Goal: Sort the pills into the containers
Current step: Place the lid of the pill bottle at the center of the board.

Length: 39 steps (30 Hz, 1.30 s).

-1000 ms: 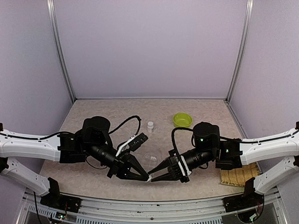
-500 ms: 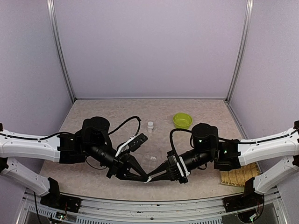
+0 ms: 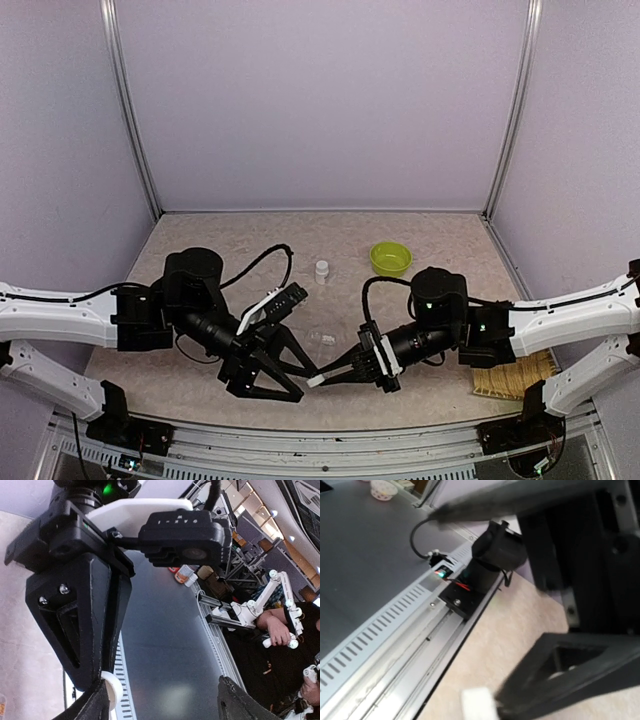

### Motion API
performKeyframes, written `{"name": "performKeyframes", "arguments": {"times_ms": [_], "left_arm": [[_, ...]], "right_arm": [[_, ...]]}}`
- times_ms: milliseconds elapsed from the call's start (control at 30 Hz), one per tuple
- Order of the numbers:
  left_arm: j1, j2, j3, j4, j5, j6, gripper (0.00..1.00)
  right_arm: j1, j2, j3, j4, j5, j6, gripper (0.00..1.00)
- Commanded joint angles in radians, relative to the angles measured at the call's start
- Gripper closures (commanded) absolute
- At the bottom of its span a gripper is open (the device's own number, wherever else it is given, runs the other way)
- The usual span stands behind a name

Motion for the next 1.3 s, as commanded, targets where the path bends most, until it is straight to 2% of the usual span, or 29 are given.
{"name": "performKeyframes", "arguments": {"times_ms": [0, 200, 500, 633, 967, 1267], "left_arm": [[0.06, -0.068, -0.005, -0.032, -0.166, 0.031, 0.2], [0.133, -0.149, -0.036, -0.082, -0.363, 0.021, 0.02], [0.19, -0.279, -0.098, -0.158, -0.756, -0.001, 0.01], [0.204, -0.329, -0.123, -0.194, -0.87, -0.038, 0.01], [0.211, -0.381, -0.176, -0.207, -0.916, -0.083, 0.01], [0.211, -0.348, -0.176, -0.208, -0.962, -0.086, 0.01]], "right_arm": [[0.018, -0.035, 0.004, 0.03, -0.023, 0.087, 0.99], [0.002, -0.046, 0.003, 0.011, 0.029, 0.241, 0.98], [-0.083, -0.027, 0.002, 0.035, 0.12, 0.524, 0.99], [-0.154, 0.021, 0.017, 0.039, 0.148, 0.645, 0.99], [-0.294, 0.143, 0.077, -0.014, 0.176, 0.846, 0.98], [-0.382, 0.294, 0.17, -0.136, 0.186, 0.984, 0.94]]}}
